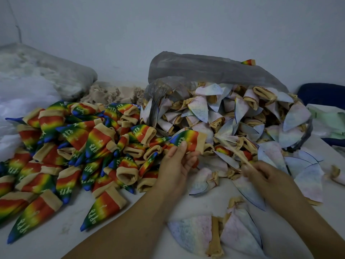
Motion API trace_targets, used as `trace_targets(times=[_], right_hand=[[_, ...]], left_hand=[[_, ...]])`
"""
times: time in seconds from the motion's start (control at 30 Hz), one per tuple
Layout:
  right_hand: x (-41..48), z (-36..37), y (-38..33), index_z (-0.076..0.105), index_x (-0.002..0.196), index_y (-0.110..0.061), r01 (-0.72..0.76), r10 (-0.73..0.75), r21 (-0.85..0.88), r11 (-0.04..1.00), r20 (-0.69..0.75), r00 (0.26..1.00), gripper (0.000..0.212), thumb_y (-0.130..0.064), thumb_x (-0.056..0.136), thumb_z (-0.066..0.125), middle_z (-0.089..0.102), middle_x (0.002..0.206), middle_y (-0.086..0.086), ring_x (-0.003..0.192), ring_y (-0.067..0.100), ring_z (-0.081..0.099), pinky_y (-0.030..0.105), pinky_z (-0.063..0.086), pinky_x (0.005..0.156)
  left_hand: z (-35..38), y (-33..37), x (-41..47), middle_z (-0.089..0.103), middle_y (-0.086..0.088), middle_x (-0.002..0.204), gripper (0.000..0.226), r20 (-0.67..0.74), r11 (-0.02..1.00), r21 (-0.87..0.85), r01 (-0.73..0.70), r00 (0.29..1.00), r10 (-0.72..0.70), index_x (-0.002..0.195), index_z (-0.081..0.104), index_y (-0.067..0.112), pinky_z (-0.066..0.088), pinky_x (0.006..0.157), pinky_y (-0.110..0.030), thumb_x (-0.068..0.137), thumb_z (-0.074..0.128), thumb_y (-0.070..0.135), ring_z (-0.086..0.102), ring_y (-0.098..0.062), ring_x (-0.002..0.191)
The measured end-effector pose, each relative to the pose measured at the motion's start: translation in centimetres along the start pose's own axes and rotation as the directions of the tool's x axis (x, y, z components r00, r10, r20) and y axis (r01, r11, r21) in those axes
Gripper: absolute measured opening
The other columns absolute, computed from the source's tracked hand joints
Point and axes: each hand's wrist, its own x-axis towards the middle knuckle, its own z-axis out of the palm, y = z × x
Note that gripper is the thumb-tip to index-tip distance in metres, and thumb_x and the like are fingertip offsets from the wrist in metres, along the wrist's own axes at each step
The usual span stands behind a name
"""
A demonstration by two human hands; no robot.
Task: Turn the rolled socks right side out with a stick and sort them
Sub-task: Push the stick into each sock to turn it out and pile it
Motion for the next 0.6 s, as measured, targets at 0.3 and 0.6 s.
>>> trace_targets(times=[0.3, 0.6], right_hand=[[-0.8, 1.3, -3.6, 0.064, 0.087, -0.041, 0.116, -0.058, 0.433, 0.894, -0.145, 0.988, 0.017, -0.05, 0.08, 0.052, 0.066, 0.085, -0.024, 0.082, -0.012, 0.059, 0.012, 0.044, 0.068], [-0.5, 1.8, -2.9, 0.061, 0.1, -0.046, 0.173, -0.134, 0.414, 0.894, -0.122, 0.983, 0.023, -0.046, 0.078, 0.056, 0.065, 0.104, -0.016, 0.097, -0.003, 0.061, 0.022, 0.048, 0.085]], left_hand=[[1.3, -1.1, -1.7, 0.076, -0.015, 0.088, 0.011, 0.251, 0.958, 0.285, 0.014, 0.964, -0.089, 0.101, 0.068, 0.006, 0.057, 0.068, -0.019, 0.094, 0.06, 0.01, 0.074, -0.016, 0.077], [1.7, -1.0, -2.3, 0.076, -0.007, 0.083, 0.016, 0.346, 0.934, 0.354, -0.042, 0.934, -0.089, 0.103, 0.067, 0.004, 0.056, 0.069, -0.019, 0.095, 0.054, 0.0, 0.073, -0.014, 0.076]])
